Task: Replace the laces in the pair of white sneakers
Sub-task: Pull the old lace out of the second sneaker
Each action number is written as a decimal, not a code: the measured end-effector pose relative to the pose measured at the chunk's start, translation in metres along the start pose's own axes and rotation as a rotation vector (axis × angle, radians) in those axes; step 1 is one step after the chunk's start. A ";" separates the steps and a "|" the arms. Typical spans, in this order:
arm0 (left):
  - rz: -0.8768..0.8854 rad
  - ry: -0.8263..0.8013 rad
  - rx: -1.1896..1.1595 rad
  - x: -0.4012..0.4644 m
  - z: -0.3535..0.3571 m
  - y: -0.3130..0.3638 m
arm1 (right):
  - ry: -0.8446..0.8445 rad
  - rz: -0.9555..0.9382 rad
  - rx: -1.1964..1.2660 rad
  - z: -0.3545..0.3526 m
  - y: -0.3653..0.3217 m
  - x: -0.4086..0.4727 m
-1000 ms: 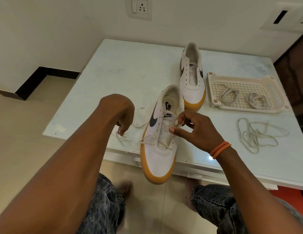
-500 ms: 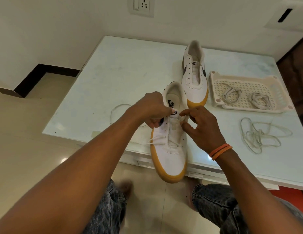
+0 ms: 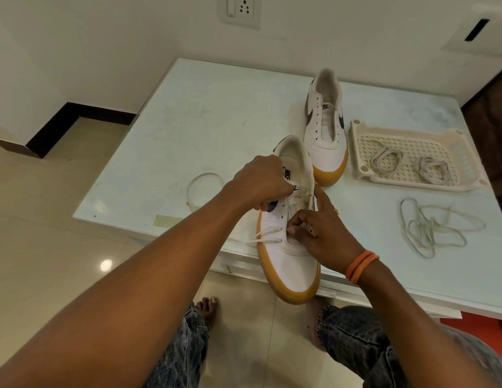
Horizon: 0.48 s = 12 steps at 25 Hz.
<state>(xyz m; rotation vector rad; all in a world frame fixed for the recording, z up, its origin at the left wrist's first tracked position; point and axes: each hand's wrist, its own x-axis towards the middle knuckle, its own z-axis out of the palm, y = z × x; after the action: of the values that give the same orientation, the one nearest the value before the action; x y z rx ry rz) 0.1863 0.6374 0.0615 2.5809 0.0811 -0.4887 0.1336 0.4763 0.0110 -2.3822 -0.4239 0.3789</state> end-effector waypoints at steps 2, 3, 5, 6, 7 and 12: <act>0.005 0.025 0.013 -0.001 0.001 0.001 | 0.014 0.062 0.133 0.003 -0.003 -0.008; 0.004 0.032 0.013 -0.002 0.001 0.001 | 0.031 0.131 0.291 0.005 -0.006 -0.013; -0.004 0.030 0.006 -0.003 0.000 0.000 | 0.106 0.267 0.760 0.007 -0.008 -0.023; -0.008 0.024 -0.001 -0.002 0.000 -0.001 | 0.147 0.328 1.013 0.004 -0.008 -0.026; -0.011 0.016 -0.009 -0.001 0.000 -0.001 | 0.192 0.385 1.200 0.001 -0.006 -0.029; -0.030 0.005 -0.016 0.004 0.000 -0.002 | 0.404 0.219 0.418 0.002 -0.008 -0.028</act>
<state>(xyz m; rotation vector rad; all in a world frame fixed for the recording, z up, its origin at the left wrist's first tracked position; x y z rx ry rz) 0.1901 0.6384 0.0587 2.5685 0.1250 -0.4907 0.1055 0.4724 0.0193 -2.0254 0.0980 0.0636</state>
